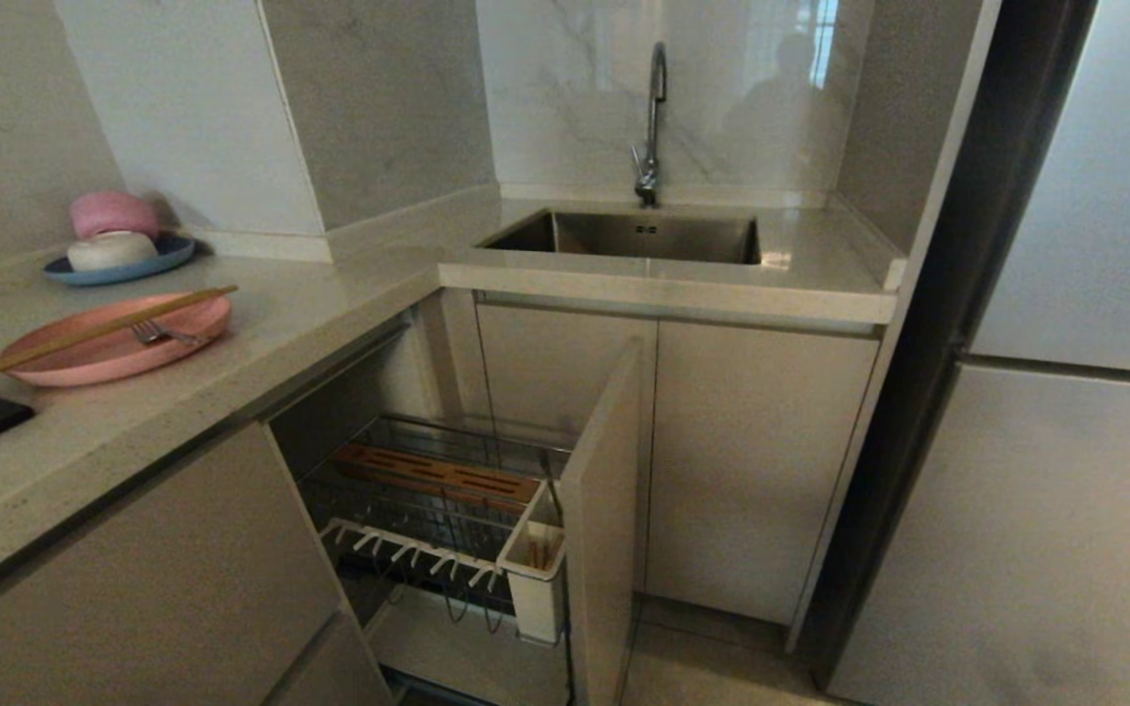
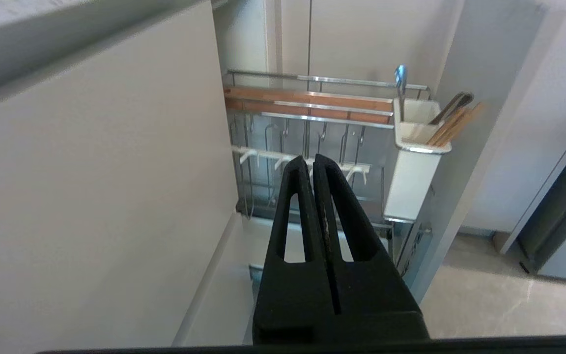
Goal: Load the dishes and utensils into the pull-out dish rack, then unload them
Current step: Pick up the bowl and place it in the cupboard
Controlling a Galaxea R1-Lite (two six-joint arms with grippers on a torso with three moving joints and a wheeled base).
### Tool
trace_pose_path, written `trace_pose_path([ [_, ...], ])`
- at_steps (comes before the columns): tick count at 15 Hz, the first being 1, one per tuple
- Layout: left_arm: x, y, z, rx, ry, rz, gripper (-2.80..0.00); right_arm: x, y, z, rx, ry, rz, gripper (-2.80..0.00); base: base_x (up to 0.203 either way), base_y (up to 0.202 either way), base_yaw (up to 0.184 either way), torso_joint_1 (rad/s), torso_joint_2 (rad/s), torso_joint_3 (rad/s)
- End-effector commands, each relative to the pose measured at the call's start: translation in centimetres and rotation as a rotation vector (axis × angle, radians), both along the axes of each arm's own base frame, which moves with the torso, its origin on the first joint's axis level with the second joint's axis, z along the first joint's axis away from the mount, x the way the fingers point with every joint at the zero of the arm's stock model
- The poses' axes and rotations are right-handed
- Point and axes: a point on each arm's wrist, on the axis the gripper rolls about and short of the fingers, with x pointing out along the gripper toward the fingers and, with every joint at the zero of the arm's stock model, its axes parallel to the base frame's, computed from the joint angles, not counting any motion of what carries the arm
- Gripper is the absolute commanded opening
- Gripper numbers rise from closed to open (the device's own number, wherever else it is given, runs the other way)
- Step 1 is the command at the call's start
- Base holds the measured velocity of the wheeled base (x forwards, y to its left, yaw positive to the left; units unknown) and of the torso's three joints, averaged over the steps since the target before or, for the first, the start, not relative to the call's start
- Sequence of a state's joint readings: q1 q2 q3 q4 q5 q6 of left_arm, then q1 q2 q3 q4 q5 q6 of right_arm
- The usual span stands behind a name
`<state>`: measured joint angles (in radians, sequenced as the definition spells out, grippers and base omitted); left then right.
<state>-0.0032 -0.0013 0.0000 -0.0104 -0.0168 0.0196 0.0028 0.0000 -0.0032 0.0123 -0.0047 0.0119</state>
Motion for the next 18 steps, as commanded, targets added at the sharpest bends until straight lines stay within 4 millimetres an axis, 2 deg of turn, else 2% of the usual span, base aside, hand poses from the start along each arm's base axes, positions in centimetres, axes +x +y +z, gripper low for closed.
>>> trace_pose_path([
  [1, 0.06, 0.0, -0.16, 0.0, 0.007, 0.0, -2.8, 0.01, 0.0, 0.0, 0.0, 0.001, 0.0, -2.8, 0.0, 0.0, 0.0, -0.001, 0.0, -0.206],
  [18, 0.06, 0.0, -0.16, 0.0, 0.007, 0.0, -2.8, 0.01, 0.0, 0.0, 0.0, 0.001, 0.0, -2.8, 0.0, 0.0, 0.0, 0.003, 0.0, -0.198],
])
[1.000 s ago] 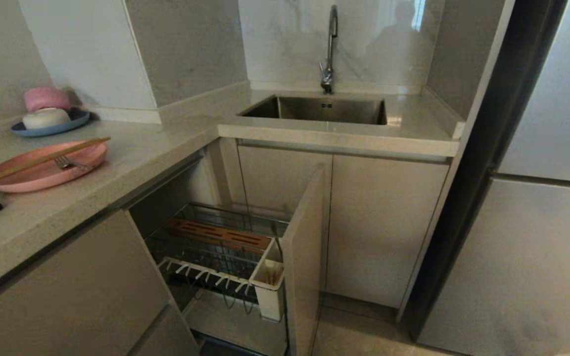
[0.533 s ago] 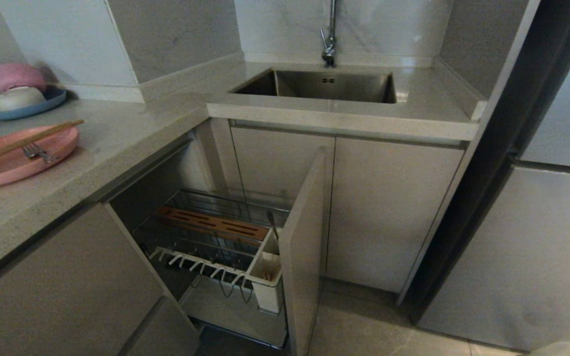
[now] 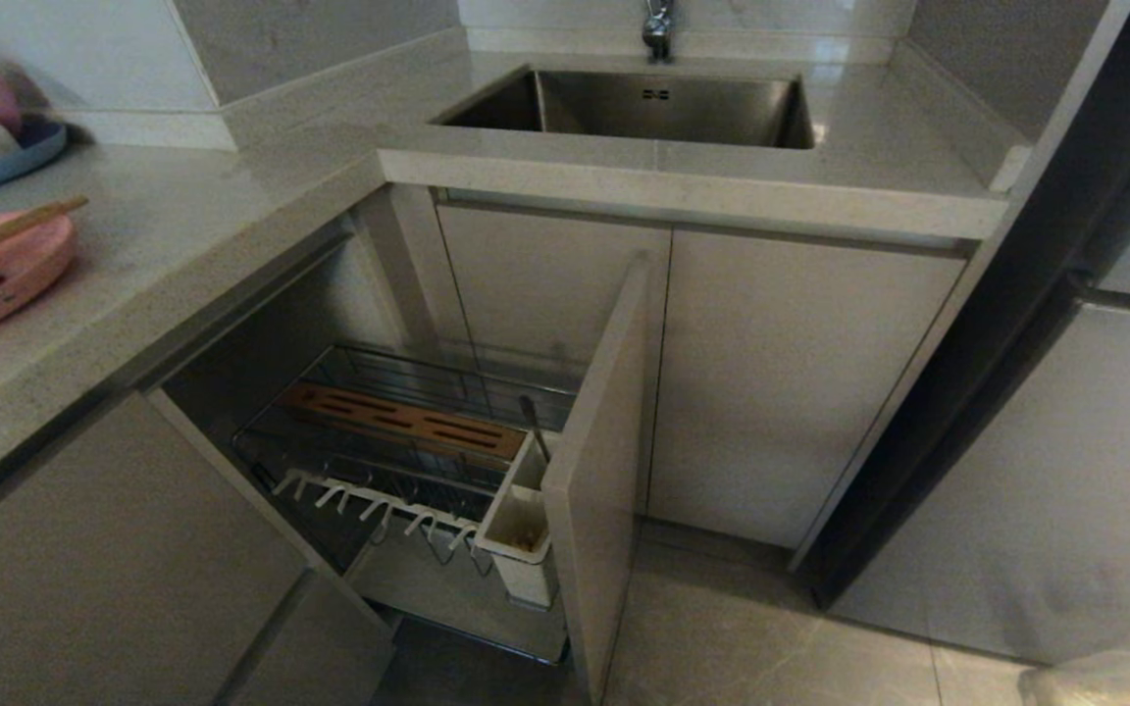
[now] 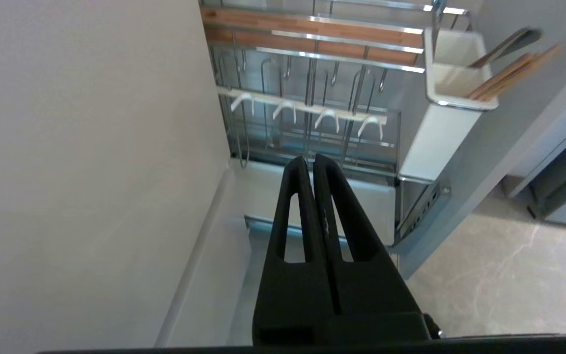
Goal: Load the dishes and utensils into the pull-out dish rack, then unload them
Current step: Pick up the bowl and place it in the cupboard
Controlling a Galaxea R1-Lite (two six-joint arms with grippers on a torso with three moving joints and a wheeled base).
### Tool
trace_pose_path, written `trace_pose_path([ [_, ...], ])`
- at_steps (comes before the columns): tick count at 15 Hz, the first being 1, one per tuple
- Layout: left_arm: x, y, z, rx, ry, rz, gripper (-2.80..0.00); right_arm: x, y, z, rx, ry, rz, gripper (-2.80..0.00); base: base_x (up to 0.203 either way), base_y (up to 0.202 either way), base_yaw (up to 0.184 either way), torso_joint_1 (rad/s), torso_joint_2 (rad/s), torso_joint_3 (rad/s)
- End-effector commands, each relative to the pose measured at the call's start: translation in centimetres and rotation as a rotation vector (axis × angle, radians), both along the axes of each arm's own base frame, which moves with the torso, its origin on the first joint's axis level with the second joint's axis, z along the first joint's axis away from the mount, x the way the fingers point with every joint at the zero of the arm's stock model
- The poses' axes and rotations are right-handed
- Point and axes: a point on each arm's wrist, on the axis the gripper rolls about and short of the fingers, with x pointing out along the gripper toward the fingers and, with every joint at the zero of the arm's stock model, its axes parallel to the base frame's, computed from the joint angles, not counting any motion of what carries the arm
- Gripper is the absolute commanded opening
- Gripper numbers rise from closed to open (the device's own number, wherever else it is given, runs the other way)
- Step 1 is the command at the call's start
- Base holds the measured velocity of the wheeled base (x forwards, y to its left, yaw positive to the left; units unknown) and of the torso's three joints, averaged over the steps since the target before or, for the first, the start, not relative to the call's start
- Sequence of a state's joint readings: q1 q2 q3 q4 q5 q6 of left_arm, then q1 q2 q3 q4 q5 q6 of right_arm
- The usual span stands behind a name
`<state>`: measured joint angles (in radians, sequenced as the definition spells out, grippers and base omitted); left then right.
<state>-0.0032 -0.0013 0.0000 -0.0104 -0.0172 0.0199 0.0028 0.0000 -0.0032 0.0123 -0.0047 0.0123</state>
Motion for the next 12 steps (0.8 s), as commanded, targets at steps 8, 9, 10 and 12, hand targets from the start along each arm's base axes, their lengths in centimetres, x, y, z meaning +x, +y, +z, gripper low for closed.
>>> trace_pose_path([
  [8, 0.06, 0.0, -0.16, -0.005, 0.007, 0.0, -2.8, 0.0, 0.0, 0.0, 0.0, 0.0, 0.0, -2.8, 0.0, 0.0, 0.0, 0.005, 0.0, -0.153],
  [9, 0.05, 0.0, -0.17, -0.005, 0.007, 0.0, -2.8, 0.0, 0.0, 0.0, 0.0, 0.0, 0.0, -2.8, 0.0, 0.0, 0.0, 0.0, 0.0, 0.0],
  [10, 0.06, 0.0, -0.16, -0.005, 0.007, 0.0, -2.8, 0.01, 0.0, 0.0, -0.001, 0.001, 0.0, -2.8, 0.0, 0.0, 0.0, 0.0, 0.0, 0.0],
  [12, 0.06, 0.0, -0.18, -0.001, 0.008, -0.001, -2.8, 0.01, 0.0, 0.0, 0.0, 0.001, 0.0, -2.8, 0.0, 0.0, 0.0, 0.0, 0.0, 0.0],
])
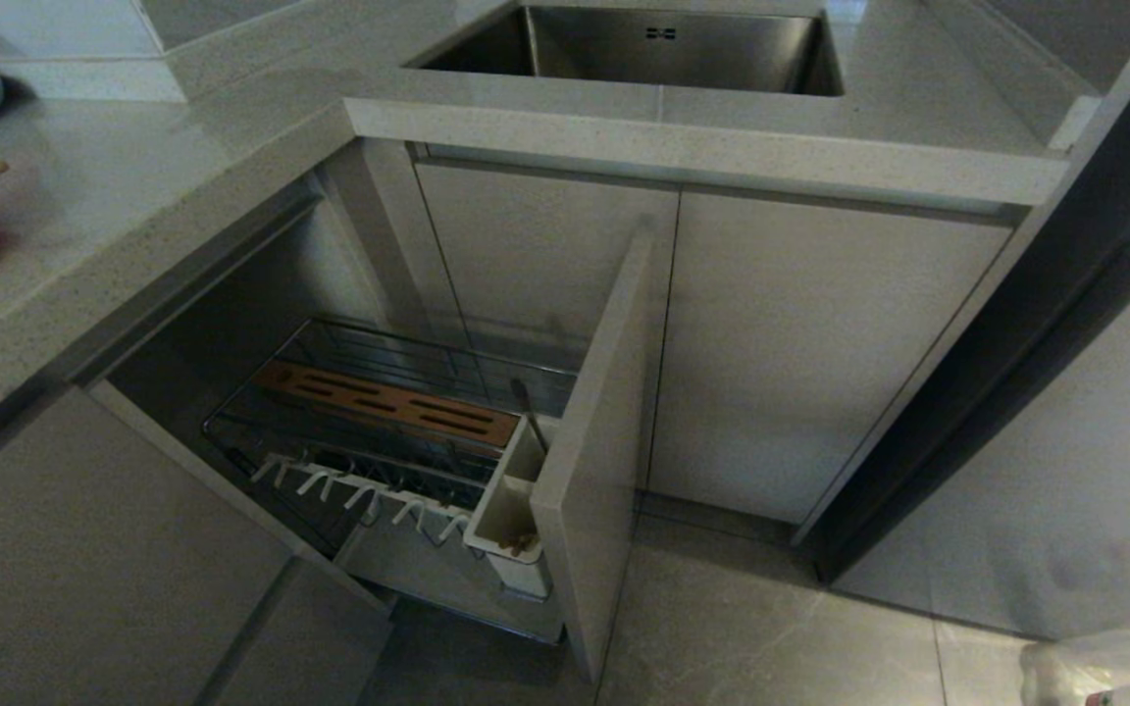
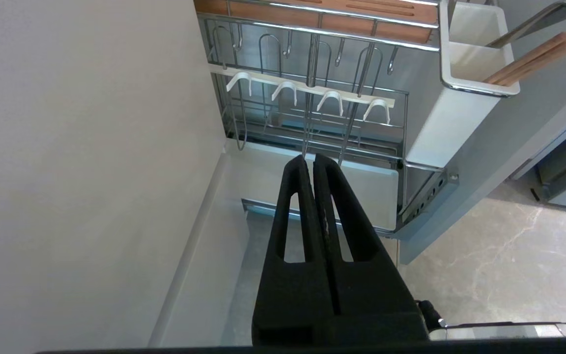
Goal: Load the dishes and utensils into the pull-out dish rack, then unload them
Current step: Pick up the bowl and place it in the cupboard
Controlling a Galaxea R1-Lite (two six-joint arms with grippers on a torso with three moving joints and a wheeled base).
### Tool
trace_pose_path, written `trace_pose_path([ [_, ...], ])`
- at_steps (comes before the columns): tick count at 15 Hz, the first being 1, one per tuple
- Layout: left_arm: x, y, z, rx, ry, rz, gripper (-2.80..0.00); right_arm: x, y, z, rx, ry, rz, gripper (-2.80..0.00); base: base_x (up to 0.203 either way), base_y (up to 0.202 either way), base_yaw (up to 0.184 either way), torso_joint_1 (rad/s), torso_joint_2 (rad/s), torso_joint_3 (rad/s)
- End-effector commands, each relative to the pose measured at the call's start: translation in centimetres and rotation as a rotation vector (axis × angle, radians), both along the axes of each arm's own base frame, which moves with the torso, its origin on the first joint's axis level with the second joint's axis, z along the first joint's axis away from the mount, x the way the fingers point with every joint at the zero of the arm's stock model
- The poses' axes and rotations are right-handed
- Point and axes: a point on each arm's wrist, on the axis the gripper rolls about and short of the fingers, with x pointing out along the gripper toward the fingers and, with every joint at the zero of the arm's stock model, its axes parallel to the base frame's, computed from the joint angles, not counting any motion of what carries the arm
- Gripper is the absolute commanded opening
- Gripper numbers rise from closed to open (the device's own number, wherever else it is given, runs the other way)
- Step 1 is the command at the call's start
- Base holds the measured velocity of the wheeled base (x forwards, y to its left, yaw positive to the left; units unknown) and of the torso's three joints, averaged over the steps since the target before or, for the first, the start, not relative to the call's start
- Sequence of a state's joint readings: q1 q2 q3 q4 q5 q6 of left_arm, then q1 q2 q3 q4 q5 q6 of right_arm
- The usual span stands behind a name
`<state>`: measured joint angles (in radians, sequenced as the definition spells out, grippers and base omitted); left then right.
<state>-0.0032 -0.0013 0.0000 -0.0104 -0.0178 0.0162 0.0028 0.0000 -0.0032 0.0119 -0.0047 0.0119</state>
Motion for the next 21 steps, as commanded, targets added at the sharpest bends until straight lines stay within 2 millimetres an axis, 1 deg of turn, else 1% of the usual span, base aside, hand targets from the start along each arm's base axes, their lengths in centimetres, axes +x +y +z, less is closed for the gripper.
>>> trace_pose_path([
  [1, 0.1, 0.0, -0.2, 0.004, 0.008, 0.001, -2.8, 0.0, 0.0, 0.0, 0.0, 0.001, 0.0, -2.8, 0.0, 0.0, 0.0, 0.0, 0.0, 0.0],
  [2, 0.0, 0.0, 0.0, 0.005, -0.011, 0.004, -2.8, 0.0, 0.0, 0.0, 0.0, 0.001, 0.0, -2.8, 0.0, 0.0, 0.0, 0.0, 0.0, 0.0],
  [3, -0.1, 0.0, 0.8, 0.006, -0.067, 0.003, -2.8, 0.0, 0.0, 0.0, 0.0, 0.0, 0.0, -2.8, 0.0, 0.0, 0.0, 0.0, 0.0, 0.0],
  [5, -0.8, 0.0, 3.4, 0.011, -0.211, 0.0, -2.8, 0.0, 0.0, 0.0, 0.0, 0.0, 0.0, -2.8, 0.0, 0.0, 0.0, 0.0, 0.0, 0.0],
  [7, -2.3, 0.0, 6.4, 0.028, -0.308, 0.003, -2.8, 0.0, 0.0, 0.0, 0.0, 0.0, 0.0, -2.8, 0.0, 0.0, 0.0, 0.0, 0.0, 0.0],
  [10, -5.9, 0.0, 12.2, 0.083, -0.412, 0.016, -2.8, 0.0, 0.0, 0.0, 0.0, 0.002, 0.0, -2.8, 0.0, 0.0, 0.0, 0.0, 0.0, 0.0],
  [11, -6.9, 0.0, 14.6, 0.105, -0.429, 0.024, -2.8, 0.0, 0.0, 0.0, 0.0, 0.0, 0.0, -2.8, 0.0, 0.0, 0.0, 0.0, 0.0, 0.0],
  [12, -7.5, 0.0, 17.1, 0.12, -0.431, 0.033, -2.8, 0.0, 0.0, 0.0, 0.0, 0.002, 0.0, -2.8, 0.0, 0.0, 0.0, 0.0, 0.0, 0.0],
  [13, -7.3, 0.1, 19.7, 0.133, -0.418, 0.049, -2.8, 0.0, 0.0, 0.0, 0.0, 0.0, 0.0, -2.8, 0.0, 0.0, 0.0, 0.0, 0.0, 0.0],
  [14, -6.3, 0.1, 22.0, 0.147, -0.386, 0.085, -2.8, 0.0, 0.0, 0.0, 0.0, 0.0, 0.0, -2.8, 0.0, 0.0, 0.0, 0.0, 0.0, 0.0],
  [17, -1.4, 0.5, 28.2, 0.191, -0.287, 0.248, -2.8, 0.0, 0.0, 0.0, 0.0, 0.002, 0.0, -2.8, 0.0, 0.0, 0.0, 0.0, 0.0, 0.0],
  [20, 3.1, 0.8, 33.8, 0.179, -0.289, 0.397, -2.8, 0.0, 0.0, 0.0, 0.0, 0.001, 0.0, -2.8, 0.0, 0.0, 0.0, 0.0, 0.0, 0.0],
  [21, 4.5, 0.9, 35.2, 0.161, -0.289, 0.452, -2.8, 0.0, 0.0, 0.0, -0.001, 0.001, 0.0, -2.8, 0.0, 0.0, 0.0, 0.0, 0.0, 0.0],
])
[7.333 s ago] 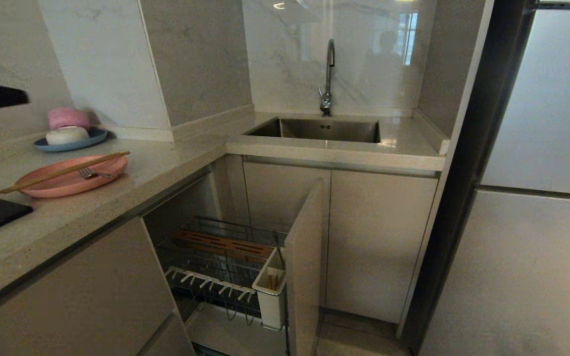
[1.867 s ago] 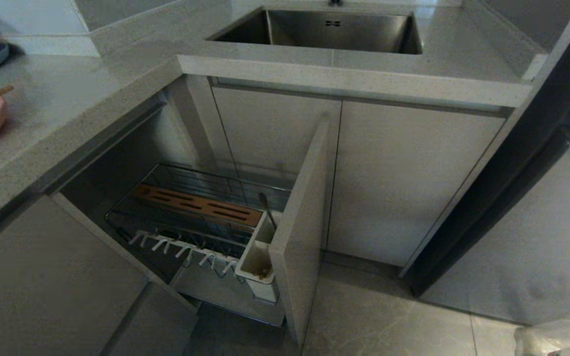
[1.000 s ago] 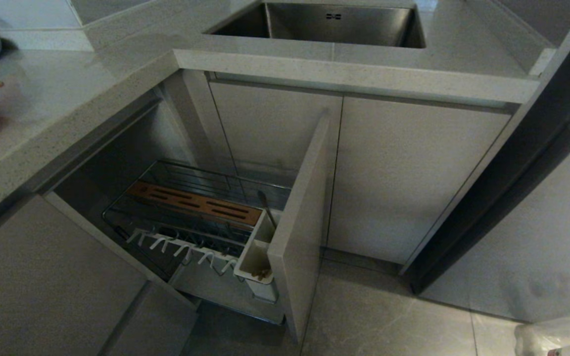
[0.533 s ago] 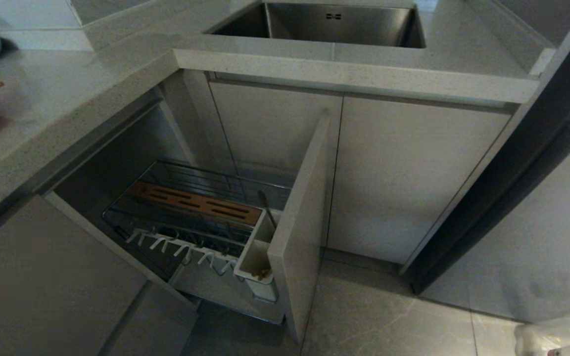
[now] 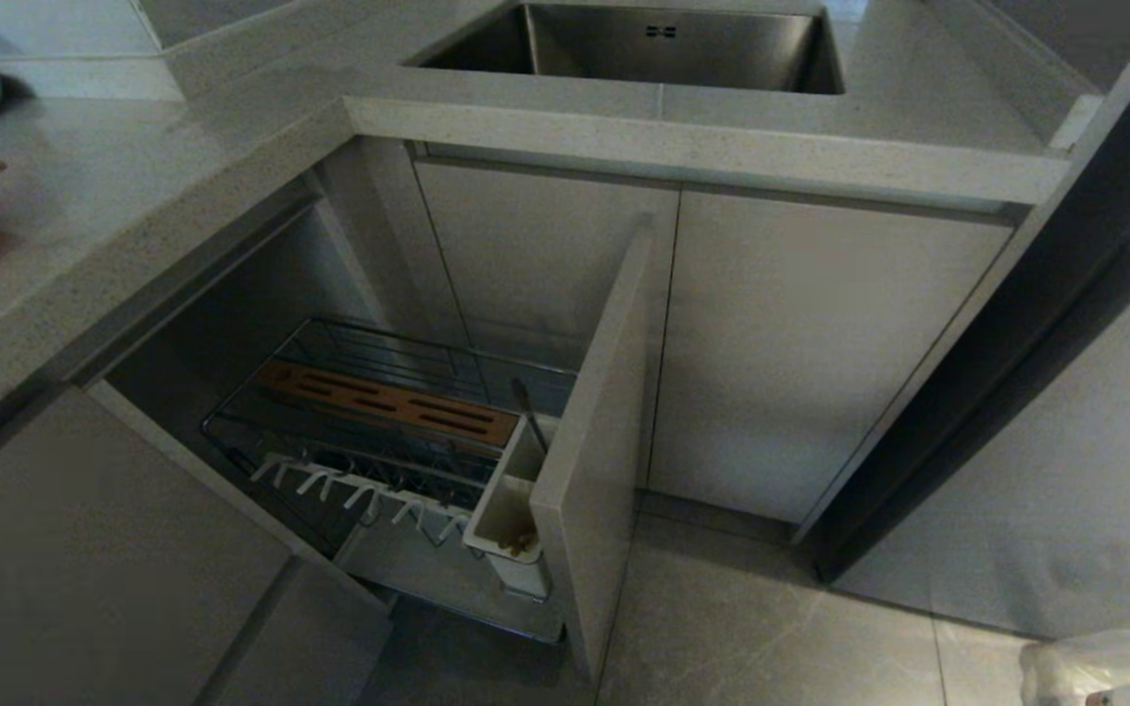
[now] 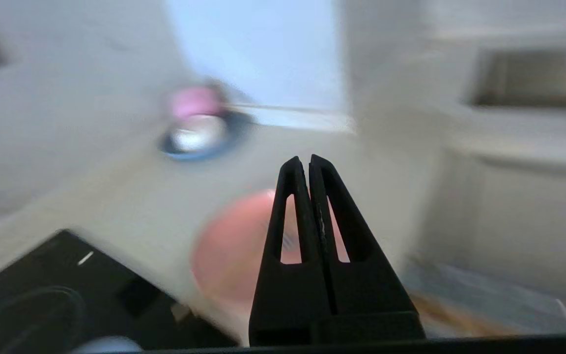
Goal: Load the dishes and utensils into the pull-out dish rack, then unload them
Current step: Pick up the bowl and place it in the cupboard
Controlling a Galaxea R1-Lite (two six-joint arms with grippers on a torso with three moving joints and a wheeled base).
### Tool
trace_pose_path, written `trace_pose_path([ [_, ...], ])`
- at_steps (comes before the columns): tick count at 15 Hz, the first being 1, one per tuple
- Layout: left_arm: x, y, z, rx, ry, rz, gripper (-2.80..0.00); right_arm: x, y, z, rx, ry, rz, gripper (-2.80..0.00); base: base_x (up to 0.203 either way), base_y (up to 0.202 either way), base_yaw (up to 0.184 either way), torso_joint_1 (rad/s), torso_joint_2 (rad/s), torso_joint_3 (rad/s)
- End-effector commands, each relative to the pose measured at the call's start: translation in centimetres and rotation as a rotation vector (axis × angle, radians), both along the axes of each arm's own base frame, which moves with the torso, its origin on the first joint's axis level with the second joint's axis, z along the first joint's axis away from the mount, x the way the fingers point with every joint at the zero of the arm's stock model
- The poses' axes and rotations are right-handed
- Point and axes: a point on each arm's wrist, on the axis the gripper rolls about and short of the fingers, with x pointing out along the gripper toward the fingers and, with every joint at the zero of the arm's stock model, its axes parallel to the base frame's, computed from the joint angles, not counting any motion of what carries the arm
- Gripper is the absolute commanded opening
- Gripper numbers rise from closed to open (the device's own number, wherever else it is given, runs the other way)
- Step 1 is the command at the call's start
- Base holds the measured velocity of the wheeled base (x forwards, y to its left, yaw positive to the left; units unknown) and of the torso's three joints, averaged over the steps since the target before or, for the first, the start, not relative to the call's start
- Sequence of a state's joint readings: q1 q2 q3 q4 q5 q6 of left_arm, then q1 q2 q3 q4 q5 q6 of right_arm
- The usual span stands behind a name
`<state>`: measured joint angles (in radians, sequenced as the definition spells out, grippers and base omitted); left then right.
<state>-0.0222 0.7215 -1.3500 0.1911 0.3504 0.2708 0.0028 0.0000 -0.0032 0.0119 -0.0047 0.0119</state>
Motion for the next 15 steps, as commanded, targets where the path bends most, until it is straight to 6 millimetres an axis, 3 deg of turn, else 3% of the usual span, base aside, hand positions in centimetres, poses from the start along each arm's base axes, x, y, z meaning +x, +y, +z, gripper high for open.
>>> trace_pose_path([
  [1, 7.1, 0.1, 3.4, -0.065, 0.071, 0.103, -2.8, 0.0, 0.0, 0.0, 0.0, 0.001, 0.0, -2.8, 0.0, 0.0, 0.0, 0.0, 0.0, 0.0],
  [6, 10.4, 1.5, 6.2, -0.318, -0.052, 0.338, -2.8, 0.0, 0.0, 0.0, 0.0, 0.001, 0.0, -2.8, 0.0, 0.0, 0.0, 0.0, 0.0, 0.0],
  [11, 10.5, 3.2, 3.9, -0.461, 0.208, 0.564, -2.8, 0.0, 0.0, 0.0, 0.0, 0.001, 0.0, -2.8, 0.0, 0.0, 0.0, 0.0, 0.0, 0.0],
  [15, 11.3, 5.3, 2.5, -0.642, 0.234, 0.664, -2.8, 0.0, 0.0, 0.0, 0.0, 0.001, 0.0, -2.8, 0.0, 0.0, 0.0, 0.0, 0.0, 0.0],
])
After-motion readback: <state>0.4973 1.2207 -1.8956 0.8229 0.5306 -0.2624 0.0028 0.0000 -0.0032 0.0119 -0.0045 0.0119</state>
